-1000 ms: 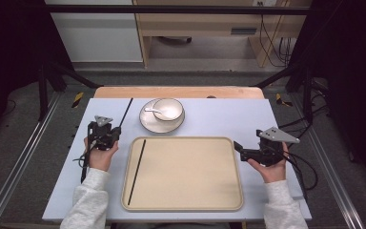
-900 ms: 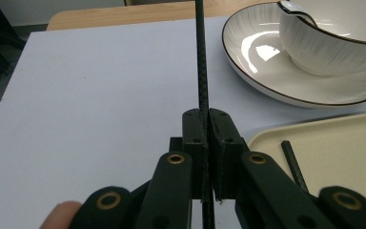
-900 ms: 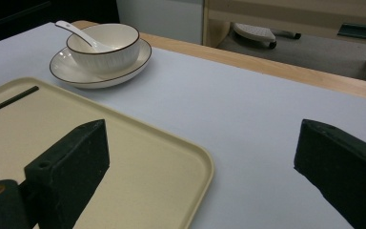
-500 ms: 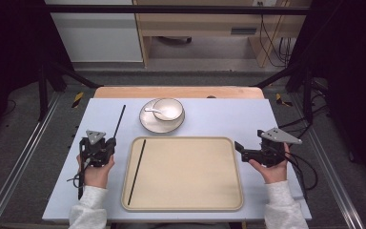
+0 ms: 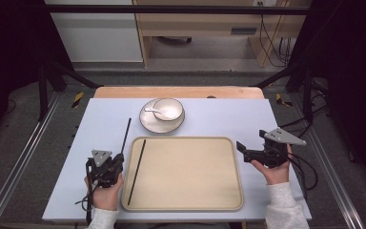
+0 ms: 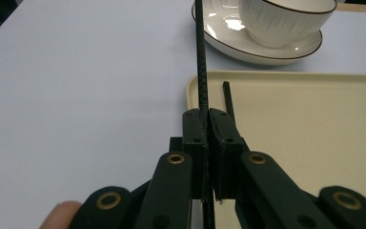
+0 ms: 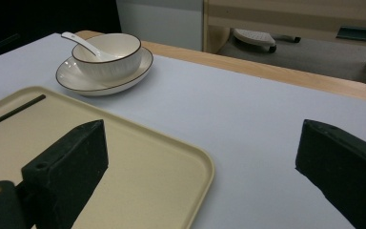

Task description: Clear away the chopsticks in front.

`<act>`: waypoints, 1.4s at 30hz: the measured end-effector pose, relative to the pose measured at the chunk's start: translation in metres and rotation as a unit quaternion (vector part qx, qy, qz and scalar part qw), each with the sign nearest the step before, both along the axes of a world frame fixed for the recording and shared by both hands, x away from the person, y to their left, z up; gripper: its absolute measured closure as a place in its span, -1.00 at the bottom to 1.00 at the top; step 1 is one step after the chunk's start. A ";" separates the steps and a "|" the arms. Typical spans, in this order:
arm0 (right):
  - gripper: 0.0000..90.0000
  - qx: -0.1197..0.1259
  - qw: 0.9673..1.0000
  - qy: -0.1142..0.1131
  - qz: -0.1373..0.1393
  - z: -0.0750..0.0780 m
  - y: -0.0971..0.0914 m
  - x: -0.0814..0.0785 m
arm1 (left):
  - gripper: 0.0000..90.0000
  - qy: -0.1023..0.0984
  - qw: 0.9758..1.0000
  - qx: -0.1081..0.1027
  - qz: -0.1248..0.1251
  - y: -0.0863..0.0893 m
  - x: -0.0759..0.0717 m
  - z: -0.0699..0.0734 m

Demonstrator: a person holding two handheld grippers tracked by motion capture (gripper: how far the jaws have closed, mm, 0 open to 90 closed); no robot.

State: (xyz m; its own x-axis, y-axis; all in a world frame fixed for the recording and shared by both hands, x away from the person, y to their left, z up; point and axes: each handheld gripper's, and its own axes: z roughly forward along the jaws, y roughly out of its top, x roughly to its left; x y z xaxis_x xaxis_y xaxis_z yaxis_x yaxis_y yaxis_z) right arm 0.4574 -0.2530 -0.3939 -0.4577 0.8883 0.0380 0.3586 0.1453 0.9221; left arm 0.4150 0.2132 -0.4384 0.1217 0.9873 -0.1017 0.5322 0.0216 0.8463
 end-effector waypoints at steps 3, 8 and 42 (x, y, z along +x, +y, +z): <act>-0.91 -0.005 1.000 0.003 0.001 -0.001 0.002 0.001 | 0.91 -0.003 1.000 -0.007 -0.004 -0.008 -0.007 -0.005; -0.91 -0.005 1.000 0.002 0.000 -0.001 0.002 0.000 | 0.91 -0.003 1.000 -0.014 -0.012 -0.018 -0.015 -0.010; -0.90 -0.010 1.000 0.005 0.000 -0.004 0.003 0.002 | 0.91 0.053 0.998 -0.001 -0.024 -0.048 -0.020 -0.047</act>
State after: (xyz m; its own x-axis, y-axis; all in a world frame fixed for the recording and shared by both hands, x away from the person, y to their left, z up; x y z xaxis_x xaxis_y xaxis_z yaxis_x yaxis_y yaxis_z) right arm 0.4598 -0.2495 -0.3974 -0.4578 0.8888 0.0238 0.3675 0.1648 0.9153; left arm 0.3946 0.1652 -0.4854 0.1577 0.9804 -0.1178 0.6191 -0.0052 0.7853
